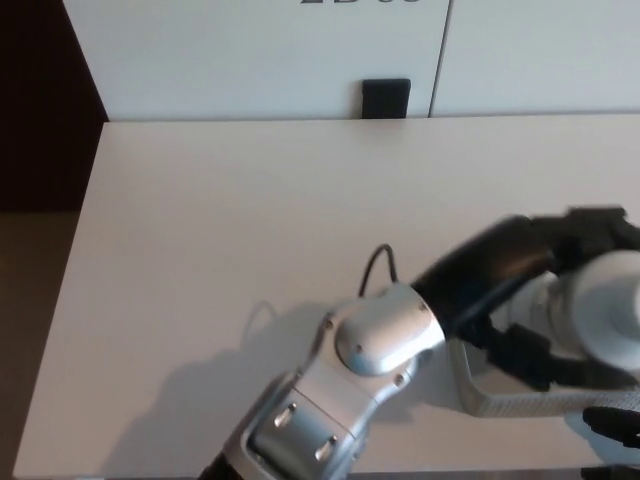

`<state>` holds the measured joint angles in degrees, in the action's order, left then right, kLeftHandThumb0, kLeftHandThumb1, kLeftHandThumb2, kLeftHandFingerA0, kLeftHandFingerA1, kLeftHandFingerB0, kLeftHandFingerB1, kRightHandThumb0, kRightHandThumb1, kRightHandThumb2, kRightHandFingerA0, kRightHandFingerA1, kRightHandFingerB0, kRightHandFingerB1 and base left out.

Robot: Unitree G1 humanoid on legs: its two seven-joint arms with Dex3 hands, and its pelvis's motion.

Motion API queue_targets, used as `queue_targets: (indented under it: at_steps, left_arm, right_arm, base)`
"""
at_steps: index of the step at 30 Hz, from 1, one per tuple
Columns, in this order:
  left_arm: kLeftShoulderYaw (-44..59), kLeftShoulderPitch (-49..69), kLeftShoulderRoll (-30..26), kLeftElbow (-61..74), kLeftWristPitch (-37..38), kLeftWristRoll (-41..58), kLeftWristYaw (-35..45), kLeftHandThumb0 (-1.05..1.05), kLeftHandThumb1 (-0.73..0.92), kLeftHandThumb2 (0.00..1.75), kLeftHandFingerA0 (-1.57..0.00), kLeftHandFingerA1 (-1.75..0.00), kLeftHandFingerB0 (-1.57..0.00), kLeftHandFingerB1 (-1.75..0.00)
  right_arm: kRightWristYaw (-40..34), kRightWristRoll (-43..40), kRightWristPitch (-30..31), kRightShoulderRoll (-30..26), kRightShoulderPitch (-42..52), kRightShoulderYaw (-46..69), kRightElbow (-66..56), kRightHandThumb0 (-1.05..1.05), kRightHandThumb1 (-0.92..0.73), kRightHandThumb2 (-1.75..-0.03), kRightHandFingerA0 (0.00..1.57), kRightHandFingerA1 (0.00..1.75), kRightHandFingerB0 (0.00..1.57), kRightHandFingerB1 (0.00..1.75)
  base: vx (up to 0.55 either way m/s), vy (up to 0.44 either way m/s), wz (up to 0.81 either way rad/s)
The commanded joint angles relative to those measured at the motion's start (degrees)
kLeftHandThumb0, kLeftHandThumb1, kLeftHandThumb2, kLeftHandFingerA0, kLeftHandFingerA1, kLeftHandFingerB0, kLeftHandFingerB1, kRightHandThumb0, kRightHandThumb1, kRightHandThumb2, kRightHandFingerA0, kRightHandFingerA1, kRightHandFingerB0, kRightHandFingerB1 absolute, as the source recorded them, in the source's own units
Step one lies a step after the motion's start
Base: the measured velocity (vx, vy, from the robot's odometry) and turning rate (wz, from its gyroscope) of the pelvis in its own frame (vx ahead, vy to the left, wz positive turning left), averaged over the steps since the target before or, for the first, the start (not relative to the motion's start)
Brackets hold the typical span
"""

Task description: The robot walk up to a desk on which a bottle is kept on the left hand side and a container is kept on the right hand side. The robot uses its left hand to pick up the bottle and places it in the container.

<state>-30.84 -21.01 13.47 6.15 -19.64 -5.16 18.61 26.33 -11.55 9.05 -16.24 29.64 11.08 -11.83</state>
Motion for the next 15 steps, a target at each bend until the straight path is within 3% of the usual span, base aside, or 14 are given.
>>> queue_targets:
  at_steps: [1,3,4,5,6,7,8,9,11,13,14,15]
  left_arm:
    - [5.19,-1.50,0.44,-0.64,-4.68,1.96,-1.57,-0.81,0.56,0.93,0.00,-0.14,0.00,-0.13]
    - [5.56,-1.77,0.27,-0.40,-5.92,1.81,-1.30,-0.81,0.56,0.93,0.00,-0.14,0.00,-0.13]
    - [7.63,-2.06,0.50,-1.45,-5.85,3.76,-0.47,-0.84,0.63,0.60,0.00,0.00,0.00,0.00]
    - [9.29,-2.82,0.44,-2.72,-5.63,4.81,-0.04,-0.88,0.49,0.84,0.00,0.00,0.00,0.00]
    - [10.52,-3.81,0.25,-4.01,-5.36,5.12,0.12,-0.88,0.49,0.84,0.00,0.00,0.00,0.00]
    - [10.78,-3.99,0.28,-4.37,-5.15,5.21,0.22,-0.85,0.62,0.60,0.00,0.00,0.00,0.00]
    - [11.00,-4.15,0.30,-4.69,-4.97,5.27,0.30,-0.85,0.62,0.60,0.00,0.00,0.00,0.00]
    - [11.19,-4.32,0.10,-5.11,-4.49,5.09,0.31,-0.91,0.49,0.84,0.00,0.00,0.00,0.00]
    - [11.19,-4.32,0.10,-5.11,-4.49,5.09,0.31,-0.91,0.49,0.84,0.00,0.00,0.00,0.00]
    - [11.60,-4.76,-0.55,-5.86,-3.57,4.81,0.34,-0.90,0.49,0.84,0.00,0.00,0.00,0.00]
    - [11.70,-4.84,-0.71,-6.10,-3.23,4.78,0.37,-0.89,0.63,0.59,0.00,0.00,0.00,0.00]
    - [11.82,-4.95,-0.88,-6.22,-3.20,4.85,0.47,-0.89,0.64,0.59,0.00,0.00,0.00,0.00]
  right_arm:
    - [-1.17,-1.06,-0.40,0.33,-2.26,0.61,-0.48,-0.42,-0.83,-0.64,0.25,0.41,0.23,0.36]
    - [-1.15,-1.30,-0.09,0.44,-2.26,0.66,-0.66,-0.42,-0.83,-0.64,0.25,0.41,0.23,0.36]
    - [-1.51,-0.75,-0.28,0.49,-2.23,0.51,-0.77,-0.43,-0.83,-0.64,0.27,0.41,0.24,0.36]
    - [-1.71,-0.54,-0.23,0.52,-2.40,0.45,-0.81,-0.43,-0.83,-0.64,0.26,0.41,0.23,0.36]
    - [-1.79,-0.56,-0.02,0.54,-2.67,0.45,-0.80,-0.43,-0.83,-0.64,0.26,0.41,0.23,0.36]
    - [-1.78,-0.53,-0.09,0.54,-2.72,0.46,-0.82,-0.43,-0.83,-0.64,0.27,0.41,0.24,0.36]
    - [-1.78,-0.50,-0.14,0.54,-2.75,0.47,-0.84,-0.43,-0.83,-0.64,0.27,0.41,0.24,0.36]
    - [-1.82,-0.49,-0.08,0.56,-2.81,0.46,-0.95,-0.42,-0.83,-0.64,0.28,0.42,0.24,0.36]
    - [-1.82,-0.49,-0.08,0.56,-2.81,0.46,-0.95,-0.42,-0.83,-0.64,0.28,0.42,0.24,0.36]
    - [-1.78,-0.19,-0.50,0.48,-3.18,0.35,-0.85,-0.41,-0.84,-0.64,0.28,0.42,0.23,0.36]
    - [-1.72,-0.29,-0.50,0.48,-3.28,0.37,-0.90,-0.40,-0.84,-0.64,0.28,0.43,0.23,0.37]
    - [-1.68,-0.40,-0.37,0.47,-3.40,0.40,-1.01,-0.42,-0.83,-0.64,0.28,0.42,0.23,0.36]
  base:
    - [0.00,0.000,0.00]
    - [0.00,0.000,0.00]
    - [0.00,0.000,0.00]
    - [0.00,0.000,0.00]
    - [0.00,0.000,0.00]
    - [0.00,0.000,0.00]
    - [0.00,0.000,0.00]
    - [0.00,0.000,0.00]
    - [0.00,0.000,0.00]
    - [0.00,0.000,0.00]
    - [0.00,0.000,0.00]
    - [0.00,0.000,0.00]
